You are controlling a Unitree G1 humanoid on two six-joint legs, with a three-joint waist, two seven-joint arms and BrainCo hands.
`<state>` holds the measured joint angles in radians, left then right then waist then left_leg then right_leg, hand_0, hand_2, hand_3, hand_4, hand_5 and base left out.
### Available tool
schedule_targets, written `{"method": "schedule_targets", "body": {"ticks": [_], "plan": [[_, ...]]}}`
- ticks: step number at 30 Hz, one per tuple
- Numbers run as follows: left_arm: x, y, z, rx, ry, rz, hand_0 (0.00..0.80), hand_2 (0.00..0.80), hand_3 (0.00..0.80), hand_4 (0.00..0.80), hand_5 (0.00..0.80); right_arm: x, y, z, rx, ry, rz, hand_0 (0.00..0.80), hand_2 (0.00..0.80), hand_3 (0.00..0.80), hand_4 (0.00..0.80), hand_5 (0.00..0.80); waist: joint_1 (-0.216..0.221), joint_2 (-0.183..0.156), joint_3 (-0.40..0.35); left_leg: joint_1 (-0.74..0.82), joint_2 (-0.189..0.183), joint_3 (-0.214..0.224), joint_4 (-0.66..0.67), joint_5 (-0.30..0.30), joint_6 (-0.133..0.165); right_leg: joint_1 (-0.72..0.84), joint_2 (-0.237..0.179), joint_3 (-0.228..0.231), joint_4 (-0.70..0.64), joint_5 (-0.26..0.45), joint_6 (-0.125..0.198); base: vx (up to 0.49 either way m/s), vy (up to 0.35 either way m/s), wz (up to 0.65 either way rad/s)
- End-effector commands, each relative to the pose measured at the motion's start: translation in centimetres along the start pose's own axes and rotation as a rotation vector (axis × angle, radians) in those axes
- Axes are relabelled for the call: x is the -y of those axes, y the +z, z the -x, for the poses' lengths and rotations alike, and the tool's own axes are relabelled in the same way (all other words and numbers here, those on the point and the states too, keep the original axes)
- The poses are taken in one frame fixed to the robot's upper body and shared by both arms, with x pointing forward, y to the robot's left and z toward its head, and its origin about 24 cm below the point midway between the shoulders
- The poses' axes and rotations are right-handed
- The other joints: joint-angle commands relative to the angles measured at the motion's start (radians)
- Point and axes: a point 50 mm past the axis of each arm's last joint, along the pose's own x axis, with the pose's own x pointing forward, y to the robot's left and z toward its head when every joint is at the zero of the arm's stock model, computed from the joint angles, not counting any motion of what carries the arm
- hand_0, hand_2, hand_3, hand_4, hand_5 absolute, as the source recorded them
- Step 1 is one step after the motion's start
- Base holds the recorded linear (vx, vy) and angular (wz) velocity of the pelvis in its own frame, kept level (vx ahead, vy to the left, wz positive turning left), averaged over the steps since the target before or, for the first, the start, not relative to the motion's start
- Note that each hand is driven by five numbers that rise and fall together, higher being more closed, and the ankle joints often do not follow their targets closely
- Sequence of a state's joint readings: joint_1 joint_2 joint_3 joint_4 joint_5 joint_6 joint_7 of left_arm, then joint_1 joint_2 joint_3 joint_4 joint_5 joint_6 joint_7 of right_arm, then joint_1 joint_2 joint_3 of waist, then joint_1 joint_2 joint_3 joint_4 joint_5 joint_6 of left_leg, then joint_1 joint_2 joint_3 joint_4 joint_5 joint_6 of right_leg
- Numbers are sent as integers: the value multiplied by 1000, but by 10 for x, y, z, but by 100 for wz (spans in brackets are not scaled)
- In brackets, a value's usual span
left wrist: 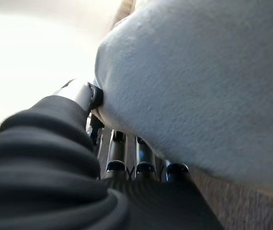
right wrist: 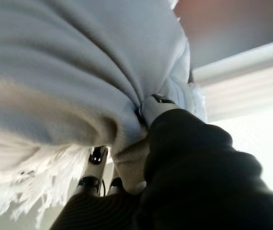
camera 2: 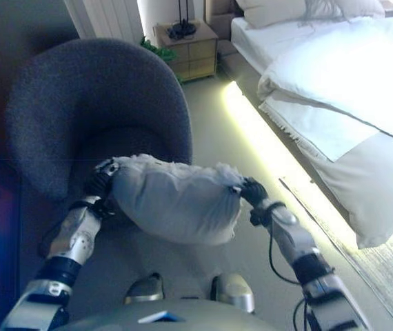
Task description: Pick up the cushion and take it to the sofa
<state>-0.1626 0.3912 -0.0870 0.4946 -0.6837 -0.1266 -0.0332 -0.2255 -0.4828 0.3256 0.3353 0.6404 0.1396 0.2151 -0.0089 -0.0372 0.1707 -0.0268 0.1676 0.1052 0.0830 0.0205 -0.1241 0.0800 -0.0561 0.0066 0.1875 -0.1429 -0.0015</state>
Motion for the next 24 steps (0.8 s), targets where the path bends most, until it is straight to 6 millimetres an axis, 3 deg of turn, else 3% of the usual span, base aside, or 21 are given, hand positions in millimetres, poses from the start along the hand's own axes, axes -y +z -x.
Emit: {"method": "schedule_targets", "body": {"ticks": [1, 2, 4, 9, 12, 13, 15, 17, 18, 22, 24], "plan": [[37, 61, -26, 279, -114, 42, 800, 800, 800, 800, 800, -29, 61, -18, 216, 176, 35, 800, 800, 800, 800, 800, 4, 25, -101, -97, 28, 7, -71, 156, -15, 101, -31, -82, -48, -18, 52, 269, 141, 2], [39, 64, -27, 290, -123, 43, 800, 800, 800, 800, 800, -32, 61, -19, 220, 174, 34, 800, 800, 800, 800, 800, 11, 25, -105, -97, 18, -14, -72, 153, -18, 102, -39, -85, -38, -19, 60, 255, 137, -15], [41, 69, -28, 306, -136, 36, 800, 800, 800, 800, 800, -35, 61, -20, 229, 177, 20, 800, 800, 800, 800, 800, 12, 23, -108, -87, 5, -4, -64, 123, -1, 98, -50, -89, -28, -21, 69, 238, 134, -37], [48, 80, -25, 312, -171, -2, 800, 800, 800, 800, 800, -44, 60, -22, 261, 173, -33, 800, 800, 800, 800, 800, 47, -13, -132, -115, -70, -16, 47, 20, 59, 99, -140, -107, 14, 37, 141, 241, 130, -37], [49, 80, -28, 296, -166, -1, 800, 800, 800, 800, 800, -52, 57, -26, 273, 173, -61, 800, 800, 800, 800, 800, 65, -27, -153, -115, -112, 22, 64, -12, 100, 101, -236, -124, 110, 177, 164, 185, 225, -4], [51, 79, -30, 289, -173, -13, 800, 800, 800, 800, 800, -56, 54, -29, 273, 169, -66, 800, 800, 800, 800, 800, 67, -19, -161, -101, -125, 37, 58, -22, 121, 75, -275, -121, 223, 254, 164, 158, 296, -10], [55, 79, -33, 278, -187, -26, 800, 800, 800, 800, 800, -59, 48, -31, 264, 154, -74, 800, 800, 800, 800, 800, 58, -4, -161, -69, -153, 49, 57, -47, 151, -13, -309, -84, 419, 309, 158, 176, 341, 1], [59, 78, -33, 269, -195, -21, 800, 800, 800, 800, 800, -60, 42, -32, 247, 145, -73, 800, 800, 800, 800, 800, 46, 15, -153, -24, -173, 49, 52, -70, 170, -127, -319, -60, 569, 336, 144, 176, 297, 12], [62, 77, -33, 267, -199, -12, 800, 800, 800, 800, 800, -61, 40, -32, 235, 146, -71, 800, 800, 800, 800, 800, 41, 18, -146, 0, -182, 46, 43, -78, 174, -167, -317, -63, 568, 338, 139, 220, 183, 11], [65, 78, -32, 269, -189, -7, 800, 800, 800, 800, 800, -63, 40, -33, 219, 163, -65, 800, 800, 800, 800, 800, 13, 8, -115, 56, -187, 32, 27, -99, 157, -241, -230, -79, 317, 321, 143, 248, -66, 13], [65, 76, -33, 261, -168, -7, 800, 800, 800, 800, 800, -63, 45, -34, 217, 185, -64, 800, 800, 800, 800, 800, -9, -25, -94, 93, -203, 20, 44, -148, 148, -273, -185, -80, 120, 332, 168, 313, -167, 20]]}}
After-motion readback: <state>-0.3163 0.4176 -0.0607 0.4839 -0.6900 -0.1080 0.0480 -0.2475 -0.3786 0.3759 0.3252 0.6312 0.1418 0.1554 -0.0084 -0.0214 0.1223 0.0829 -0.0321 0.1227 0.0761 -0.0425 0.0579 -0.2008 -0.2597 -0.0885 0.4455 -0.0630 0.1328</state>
